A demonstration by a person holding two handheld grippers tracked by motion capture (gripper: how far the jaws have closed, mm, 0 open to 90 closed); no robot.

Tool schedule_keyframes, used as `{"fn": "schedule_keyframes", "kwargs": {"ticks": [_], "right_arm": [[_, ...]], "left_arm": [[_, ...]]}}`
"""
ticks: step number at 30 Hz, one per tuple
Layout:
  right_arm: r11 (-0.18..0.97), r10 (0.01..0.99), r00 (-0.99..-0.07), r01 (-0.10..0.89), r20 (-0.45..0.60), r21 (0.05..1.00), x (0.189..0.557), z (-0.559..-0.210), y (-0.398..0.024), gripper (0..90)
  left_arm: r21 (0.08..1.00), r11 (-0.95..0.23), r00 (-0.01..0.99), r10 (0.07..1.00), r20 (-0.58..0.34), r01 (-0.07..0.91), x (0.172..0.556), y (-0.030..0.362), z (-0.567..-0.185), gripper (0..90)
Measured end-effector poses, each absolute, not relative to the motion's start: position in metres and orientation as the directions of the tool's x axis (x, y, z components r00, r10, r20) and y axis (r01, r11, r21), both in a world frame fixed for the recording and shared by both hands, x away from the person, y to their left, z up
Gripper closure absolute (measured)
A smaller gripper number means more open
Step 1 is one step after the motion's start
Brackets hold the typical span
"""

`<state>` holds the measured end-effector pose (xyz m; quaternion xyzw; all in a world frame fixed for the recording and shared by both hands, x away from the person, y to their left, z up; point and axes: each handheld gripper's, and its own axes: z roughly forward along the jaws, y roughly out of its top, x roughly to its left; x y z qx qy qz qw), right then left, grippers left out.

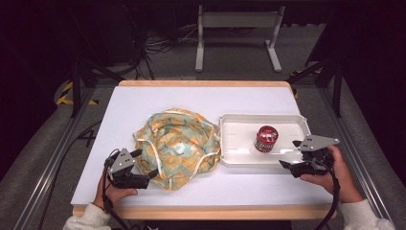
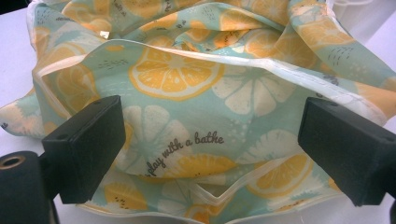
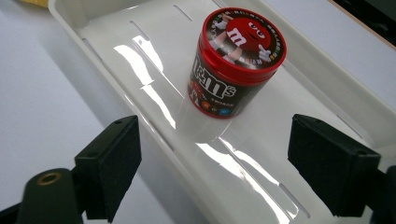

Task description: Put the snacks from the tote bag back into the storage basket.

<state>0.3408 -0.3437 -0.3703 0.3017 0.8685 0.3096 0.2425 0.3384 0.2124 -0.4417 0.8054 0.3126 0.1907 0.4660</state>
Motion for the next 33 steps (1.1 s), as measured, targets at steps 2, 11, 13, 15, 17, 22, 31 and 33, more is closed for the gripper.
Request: {"fn": "schedule_keyframes", "kwargs": {"ticks": [2,11,13,15,17,22,31,33], "right_arm": [[0.617,0.675,-0.703,0.373,-0.222,0.693,0.339,-0.374,-0.346,17.4],[0.563,0.71,-0.671,0.359,-0.214,0.744,0.328,-0.39,-0.359,15.4],[0.55,0.718,-0.665,0.36,-0.207,0.754,0.326,-0.395,-0.361,14.7],[0.543,0.725,-0.652,0.346,-0.22,0.765,0.323,-0.401,-0.364,13.4],[0.534,0.729,-0.649,0.339,-0.219,0.775,0.321,-0.403,-0.365,13.2],[0.479,0.76,-0.614,0.307,-0.214,0.822,0.312,-0.411,-0.375,11.2],[0.458,0.793,-0.554,0.266,-0.255,0.848,0.296,-0.422,-0.384,7.5],[0.452,0.797,-0.545,0.253,-0.26,0.855,0.293,-0.424,-0.386,7.2]], "left_arm": [[0.869,-0.374,0.733,0.68,0.02,0.324,0.339,0.212,-0.442,8.1],[0.872,-0.363,0.726,0.687,0.014,0.327,0.339,0.214,-0.442,8.1],[0.872,-0.364,0.727,0.687,0.015,0.326,0.339,0.215,-0.441,8.1],[0.872,-0.359,0.725,0.689,0.007,0.332,0.338,0.215,-0.442,8.1],[0.871,-0.364,0.725,0.688,0.013,0.33,0.338,0.216,-0.442,8.1],[0.876,-0.353,0.719,0.695,0.01,0.328,0.337,0.219,-0.441,8.1],[0.879,-0.355,0.722,0.692,0.017,0.32,0.338,0.218,-0.439,8.1],[0.878,-0.357,0.722,0.691,0.02,0.318,0.338,0.217,-0.44,8.0]]}}
